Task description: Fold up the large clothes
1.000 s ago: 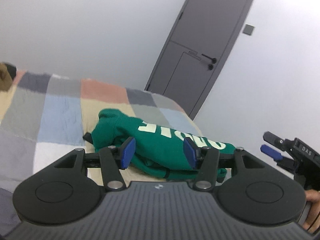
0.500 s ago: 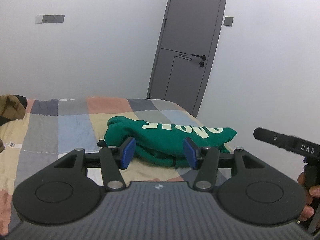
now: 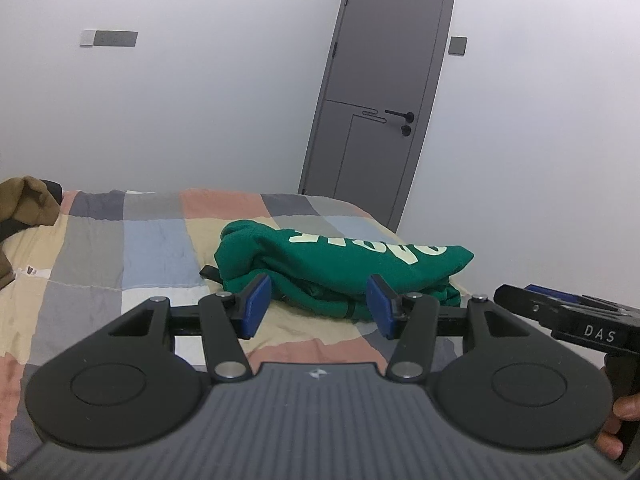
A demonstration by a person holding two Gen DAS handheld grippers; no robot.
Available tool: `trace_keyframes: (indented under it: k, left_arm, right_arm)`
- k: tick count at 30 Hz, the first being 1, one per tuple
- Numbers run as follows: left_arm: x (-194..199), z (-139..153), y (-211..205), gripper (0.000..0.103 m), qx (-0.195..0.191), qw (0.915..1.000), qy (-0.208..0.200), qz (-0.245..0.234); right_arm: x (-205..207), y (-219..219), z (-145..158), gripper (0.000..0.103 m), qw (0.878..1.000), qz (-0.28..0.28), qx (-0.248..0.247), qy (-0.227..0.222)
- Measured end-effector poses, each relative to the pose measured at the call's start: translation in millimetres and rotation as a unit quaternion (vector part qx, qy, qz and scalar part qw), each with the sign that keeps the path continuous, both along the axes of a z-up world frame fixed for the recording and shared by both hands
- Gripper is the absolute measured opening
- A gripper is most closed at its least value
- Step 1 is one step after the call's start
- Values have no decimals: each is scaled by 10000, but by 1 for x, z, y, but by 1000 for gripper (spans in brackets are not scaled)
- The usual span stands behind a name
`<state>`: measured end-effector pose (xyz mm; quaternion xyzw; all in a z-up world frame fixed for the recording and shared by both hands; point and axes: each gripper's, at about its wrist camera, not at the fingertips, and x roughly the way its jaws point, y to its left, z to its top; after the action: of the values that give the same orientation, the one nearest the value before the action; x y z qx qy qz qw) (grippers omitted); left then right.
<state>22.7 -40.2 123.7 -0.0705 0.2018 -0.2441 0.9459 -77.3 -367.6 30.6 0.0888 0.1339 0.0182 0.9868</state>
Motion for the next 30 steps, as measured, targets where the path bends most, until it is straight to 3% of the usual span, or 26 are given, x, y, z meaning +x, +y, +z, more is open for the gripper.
trace_keyframes:
  k: [8,22,25,30]
  left_arm:
    - [-3,-9,-3,59,308,9994,-149,94]
    - [1,-22,0,61,341,9994,8,106]
    - [0,-23,0,65,364,9993,0,115]
    - [2,-23,-2,91,430,9989,37,179]
  right_arm:
    - [0,6,-9,68,9998,-167,-60,115]
    - [-13,11,-16,68,9992,-321,-112,226]
    - [-13,13,-16,68,9991,-289,-176,265]
    - [-12,10,-17,68,9988,-328,-140,334]
